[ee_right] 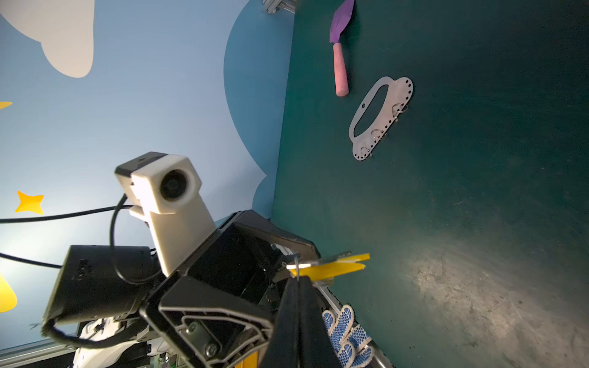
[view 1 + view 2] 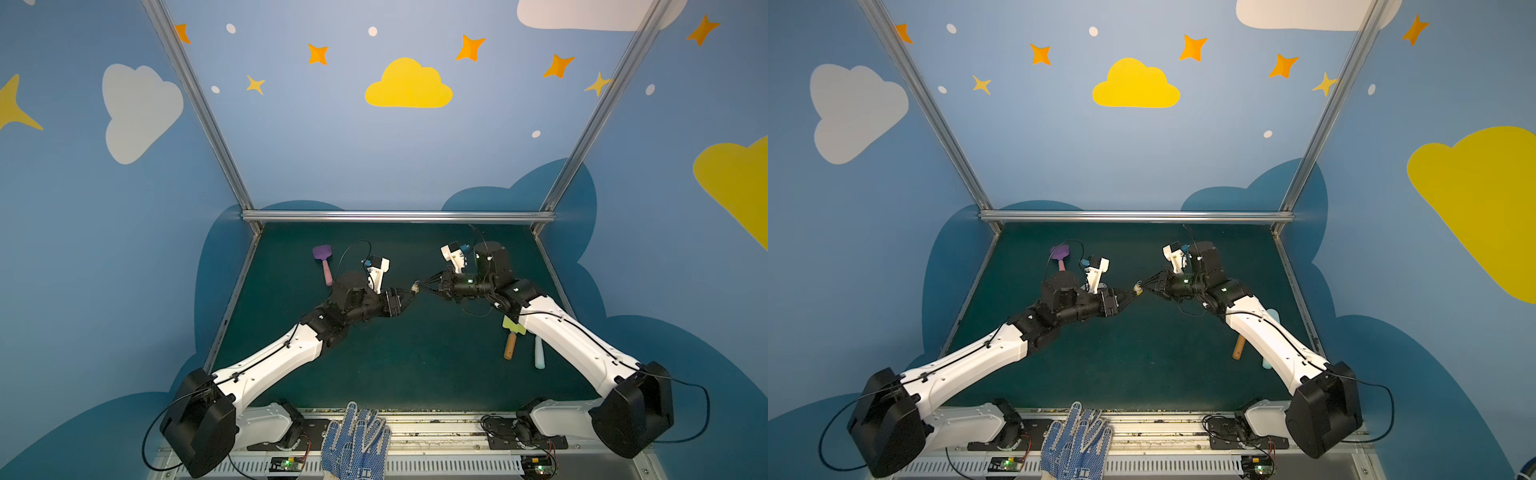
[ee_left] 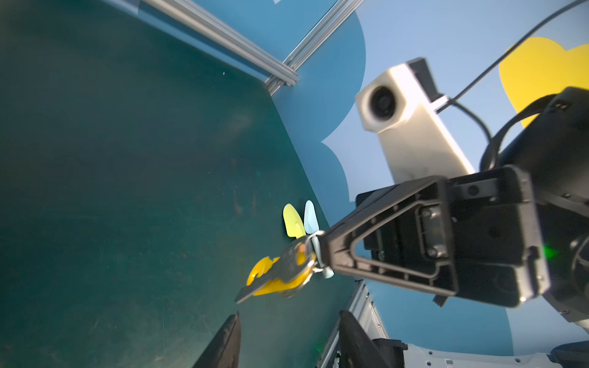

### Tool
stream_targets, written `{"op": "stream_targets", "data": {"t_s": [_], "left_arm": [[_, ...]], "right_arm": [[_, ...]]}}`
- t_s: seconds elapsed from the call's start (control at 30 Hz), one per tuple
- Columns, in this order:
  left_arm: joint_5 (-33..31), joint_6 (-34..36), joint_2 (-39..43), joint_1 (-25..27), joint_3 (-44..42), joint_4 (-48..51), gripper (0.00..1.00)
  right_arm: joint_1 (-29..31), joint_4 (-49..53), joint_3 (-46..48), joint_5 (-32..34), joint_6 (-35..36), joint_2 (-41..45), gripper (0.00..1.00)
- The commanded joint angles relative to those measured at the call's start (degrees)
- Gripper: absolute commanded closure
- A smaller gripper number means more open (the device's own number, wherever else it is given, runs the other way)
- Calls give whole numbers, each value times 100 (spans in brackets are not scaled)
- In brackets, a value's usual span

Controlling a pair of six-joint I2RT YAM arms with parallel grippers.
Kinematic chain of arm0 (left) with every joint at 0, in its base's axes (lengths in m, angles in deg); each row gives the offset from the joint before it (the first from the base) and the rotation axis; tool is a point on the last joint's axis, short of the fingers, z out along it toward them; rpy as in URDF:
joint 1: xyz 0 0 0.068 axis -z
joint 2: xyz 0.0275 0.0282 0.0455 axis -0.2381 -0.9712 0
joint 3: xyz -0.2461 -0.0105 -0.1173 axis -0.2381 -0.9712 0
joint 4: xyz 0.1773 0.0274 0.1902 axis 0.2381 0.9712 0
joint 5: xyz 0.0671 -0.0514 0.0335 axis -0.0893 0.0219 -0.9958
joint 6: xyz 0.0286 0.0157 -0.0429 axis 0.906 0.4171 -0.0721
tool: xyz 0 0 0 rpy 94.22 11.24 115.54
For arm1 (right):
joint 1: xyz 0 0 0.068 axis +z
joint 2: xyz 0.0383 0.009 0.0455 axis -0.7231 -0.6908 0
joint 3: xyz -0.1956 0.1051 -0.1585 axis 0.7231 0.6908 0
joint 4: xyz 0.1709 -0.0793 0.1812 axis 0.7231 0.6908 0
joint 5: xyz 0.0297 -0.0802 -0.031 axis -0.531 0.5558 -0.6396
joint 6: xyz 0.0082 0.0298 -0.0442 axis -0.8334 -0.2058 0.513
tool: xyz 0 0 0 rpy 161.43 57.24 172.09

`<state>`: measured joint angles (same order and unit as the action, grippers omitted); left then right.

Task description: Put the keys on the keyring

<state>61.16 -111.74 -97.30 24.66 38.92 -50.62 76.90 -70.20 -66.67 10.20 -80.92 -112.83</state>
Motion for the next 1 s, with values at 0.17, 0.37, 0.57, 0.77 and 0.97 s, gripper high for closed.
{"op": "stream_targets", "data": {"t_s": [0.17, 0.37, 0.57, 0.77, 0.97], "left_arm": [[-75, 366, -99, 91, 371, 157, 62], [-90, 376, -148, 122, 426, 228, 75], [-118, 352, -168, 129, 399, 269, 72], [-245, 342, -230, 164, 415, 286, 72], [-526, 410, -223, 172, 455, 412, 80]], "right_arm": [[102, -313, 120, -136, -178, 101, 100], [96, -295, 164, -99, -167, 139, 100], [96, -375, 164, -137, -231, 137, 100], [90, -392, 180, -135, -279, 174, 100], [93, -415, 191, -153, -323, 216, 100]]}}
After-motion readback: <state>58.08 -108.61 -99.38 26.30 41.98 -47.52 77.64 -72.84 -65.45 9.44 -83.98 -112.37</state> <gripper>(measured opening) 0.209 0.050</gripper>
